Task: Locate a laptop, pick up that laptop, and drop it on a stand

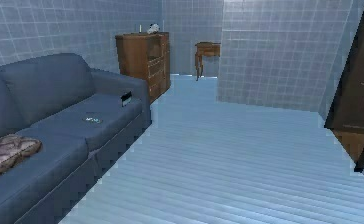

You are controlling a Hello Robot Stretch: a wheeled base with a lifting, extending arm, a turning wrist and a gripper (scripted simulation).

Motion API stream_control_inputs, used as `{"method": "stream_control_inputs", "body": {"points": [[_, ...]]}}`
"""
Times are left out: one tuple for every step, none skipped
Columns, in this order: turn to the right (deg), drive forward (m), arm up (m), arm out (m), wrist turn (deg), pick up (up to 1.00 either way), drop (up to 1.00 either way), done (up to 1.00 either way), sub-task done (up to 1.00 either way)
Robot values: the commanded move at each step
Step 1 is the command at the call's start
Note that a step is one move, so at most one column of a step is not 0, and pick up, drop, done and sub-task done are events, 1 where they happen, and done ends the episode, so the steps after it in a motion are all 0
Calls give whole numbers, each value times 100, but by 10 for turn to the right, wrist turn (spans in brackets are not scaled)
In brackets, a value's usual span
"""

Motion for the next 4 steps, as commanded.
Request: {"method": "stream_control_inputs", "body": {"points": [[-30,0,0,0,0,0,0,0,0],[-30,0,0,0,0,0,0,0,0],[450,0,0,0,0,0,0,0,0],[0,65,0,0,0,0,0,0,0]]}}
